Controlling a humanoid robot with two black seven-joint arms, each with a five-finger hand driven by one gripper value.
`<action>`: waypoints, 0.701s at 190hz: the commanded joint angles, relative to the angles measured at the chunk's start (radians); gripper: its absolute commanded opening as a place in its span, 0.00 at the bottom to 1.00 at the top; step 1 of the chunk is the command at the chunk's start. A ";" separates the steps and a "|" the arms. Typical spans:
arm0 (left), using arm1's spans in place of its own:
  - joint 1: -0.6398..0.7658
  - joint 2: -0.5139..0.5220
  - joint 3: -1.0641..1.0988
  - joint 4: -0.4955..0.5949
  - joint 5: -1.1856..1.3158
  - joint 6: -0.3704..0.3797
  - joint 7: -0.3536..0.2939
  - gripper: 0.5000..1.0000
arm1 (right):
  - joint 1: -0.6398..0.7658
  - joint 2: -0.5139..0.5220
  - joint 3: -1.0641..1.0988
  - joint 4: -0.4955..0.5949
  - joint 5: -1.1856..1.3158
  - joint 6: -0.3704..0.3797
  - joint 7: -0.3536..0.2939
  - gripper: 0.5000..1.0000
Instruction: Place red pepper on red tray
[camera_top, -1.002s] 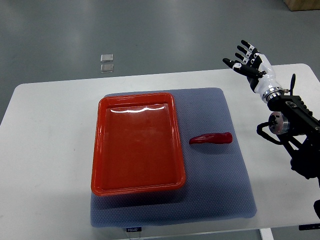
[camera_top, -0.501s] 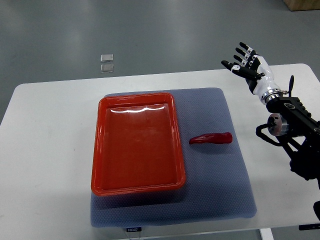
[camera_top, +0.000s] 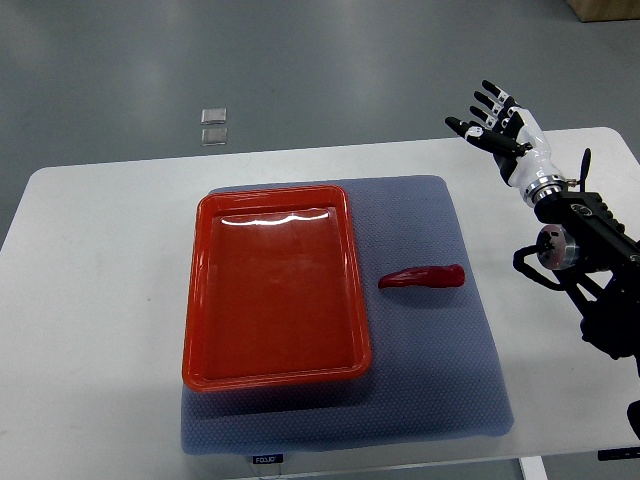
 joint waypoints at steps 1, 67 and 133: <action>0.000 0.000 0.000 0.000 0.000 0.000 0.000 1.00 | -0.001 -0.002 -0.001 0.002 0.000 0.000 0.000 0.85; 0.000 0.000 0.000 0.000 0.000 0.000 0.000 1.00 | -0.003 -0.002 -0.009 0.009 -0.003 -0.008 0.000 0.85; 0.000 0.000 0.000 0.000 0.000 0.000 0.000 1.00 | 0.000 -0.015 -0.012 0.016 -0.005 0.001 0.002 0.85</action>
